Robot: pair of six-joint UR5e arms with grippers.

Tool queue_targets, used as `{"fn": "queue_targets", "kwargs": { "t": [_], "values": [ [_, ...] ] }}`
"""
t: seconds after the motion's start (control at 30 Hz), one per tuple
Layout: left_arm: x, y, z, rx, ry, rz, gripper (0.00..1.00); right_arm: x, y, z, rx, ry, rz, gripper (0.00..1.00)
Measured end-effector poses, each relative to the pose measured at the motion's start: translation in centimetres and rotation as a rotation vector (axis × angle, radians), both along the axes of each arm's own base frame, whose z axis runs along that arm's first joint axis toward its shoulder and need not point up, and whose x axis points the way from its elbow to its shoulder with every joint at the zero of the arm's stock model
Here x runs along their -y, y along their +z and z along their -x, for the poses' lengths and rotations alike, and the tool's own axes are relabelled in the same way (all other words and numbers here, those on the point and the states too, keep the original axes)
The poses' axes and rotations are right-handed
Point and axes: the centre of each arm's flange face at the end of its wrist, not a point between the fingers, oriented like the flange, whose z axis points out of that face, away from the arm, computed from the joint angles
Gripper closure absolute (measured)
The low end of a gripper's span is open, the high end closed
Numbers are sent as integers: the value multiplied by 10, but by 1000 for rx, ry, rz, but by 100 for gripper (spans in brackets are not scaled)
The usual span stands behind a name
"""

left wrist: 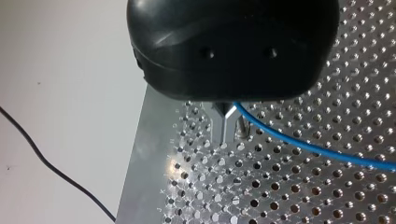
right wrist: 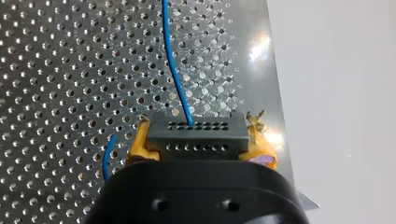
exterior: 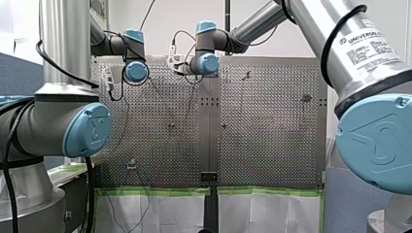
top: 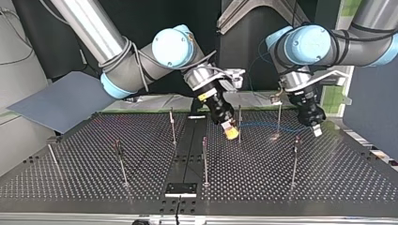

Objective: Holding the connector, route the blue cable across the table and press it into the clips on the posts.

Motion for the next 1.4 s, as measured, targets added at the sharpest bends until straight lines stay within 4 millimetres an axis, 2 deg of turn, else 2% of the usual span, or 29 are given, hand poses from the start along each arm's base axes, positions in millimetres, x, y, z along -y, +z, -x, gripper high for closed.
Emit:
{"fn": "queue_targets", "kwargs": {
  "t": [0.33, 0.57, 0.93, 1.13, 1.27, 1.4],
  "values": [
    [-16, 2, -26, -1, 11, 4, 100, 11, -23, -15, -19, 16, -23, 100],
    [-41, 6, -38, 25, 5, 5, 100, 17, -36, -22, -29, 23, -32, 100],
    [-48, -2, -61, 58, -76, 27, 100, 25, -25, -24, -11, 22, -16, 100],
    [-49, -7, -80, 66, -125, 32, 100, 27, -19, -26, -1, 19, -7, 100],
    [-51, -15, -97, 55, -151, 35, 100, 27, -17, -26, 3, 14, -6, 100],
    [-53, -26, -105, 37, -157, 41, 100, 28, -16, -25, 4, 9, -5, 100]
  ]
}}
